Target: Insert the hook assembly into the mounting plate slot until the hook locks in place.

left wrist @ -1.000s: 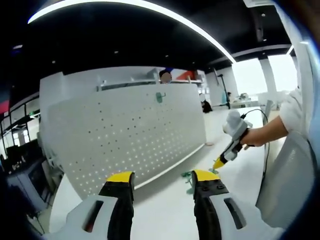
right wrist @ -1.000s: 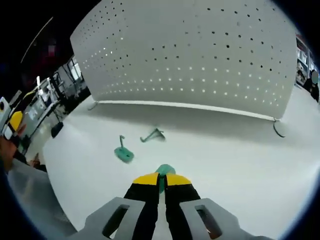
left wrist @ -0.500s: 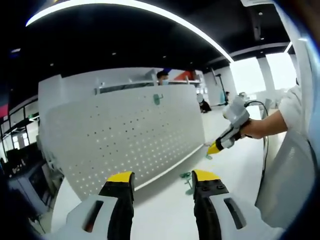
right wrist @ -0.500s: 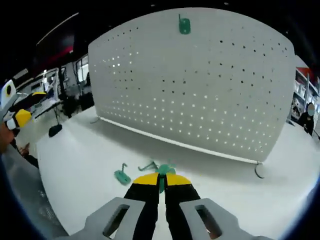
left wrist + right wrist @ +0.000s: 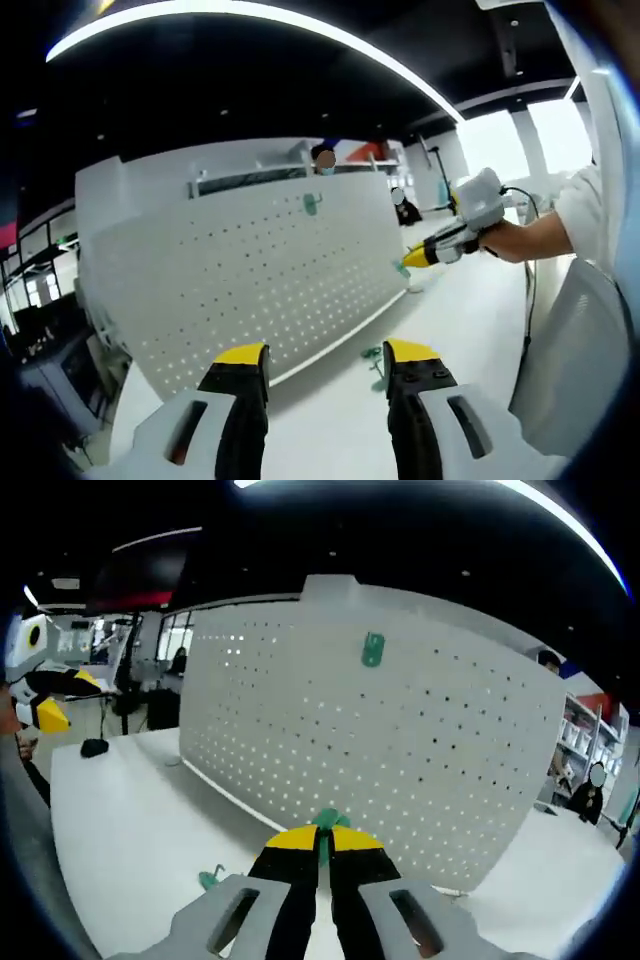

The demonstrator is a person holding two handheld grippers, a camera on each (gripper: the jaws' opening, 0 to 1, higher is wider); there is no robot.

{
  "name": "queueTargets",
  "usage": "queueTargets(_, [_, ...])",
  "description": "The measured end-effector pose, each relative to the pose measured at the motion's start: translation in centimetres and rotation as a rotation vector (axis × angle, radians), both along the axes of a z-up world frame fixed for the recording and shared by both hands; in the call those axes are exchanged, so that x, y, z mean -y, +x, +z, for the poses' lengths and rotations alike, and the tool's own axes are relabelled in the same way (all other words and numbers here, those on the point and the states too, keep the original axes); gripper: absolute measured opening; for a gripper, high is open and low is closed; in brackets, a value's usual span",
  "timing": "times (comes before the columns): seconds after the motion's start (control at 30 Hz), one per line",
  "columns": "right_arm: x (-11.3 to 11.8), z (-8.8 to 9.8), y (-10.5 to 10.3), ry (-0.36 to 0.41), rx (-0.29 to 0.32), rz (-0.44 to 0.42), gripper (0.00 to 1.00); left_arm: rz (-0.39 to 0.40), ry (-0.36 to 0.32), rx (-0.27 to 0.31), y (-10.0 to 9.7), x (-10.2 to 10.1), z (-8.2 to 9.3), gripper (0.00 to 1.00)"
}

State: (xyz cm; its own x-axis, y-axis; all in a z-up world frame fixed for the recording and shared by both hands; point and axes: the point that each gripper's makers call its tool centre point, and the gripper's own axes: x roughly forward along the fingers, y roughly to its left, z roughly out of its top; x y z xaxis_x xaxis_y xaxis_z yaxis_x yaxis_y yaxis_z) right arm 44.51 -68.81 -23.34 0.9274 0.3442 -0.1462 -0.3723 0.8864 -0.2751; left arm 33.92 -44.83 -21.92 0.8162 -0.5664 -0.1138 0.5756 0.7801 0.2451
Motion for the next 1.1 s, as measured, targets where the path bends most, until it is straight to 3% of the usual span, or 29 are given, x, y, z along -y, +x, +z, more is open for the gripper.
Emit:
queueTargets(0.53, [-0.1, 9.2, 1.3, -0.13, 0.339, 0.001, 0.01, 0.015, 0.002, 0.001, -0.4, -0.1, 0.0, 0.47])
queueTargets(1.1, [0.2, 15.2, 3.0, -0.142, 0.502, -0.024, 0.01, 0.037, -0.003, 0.001, -0.8, -0.1, -0.1, 0.47])
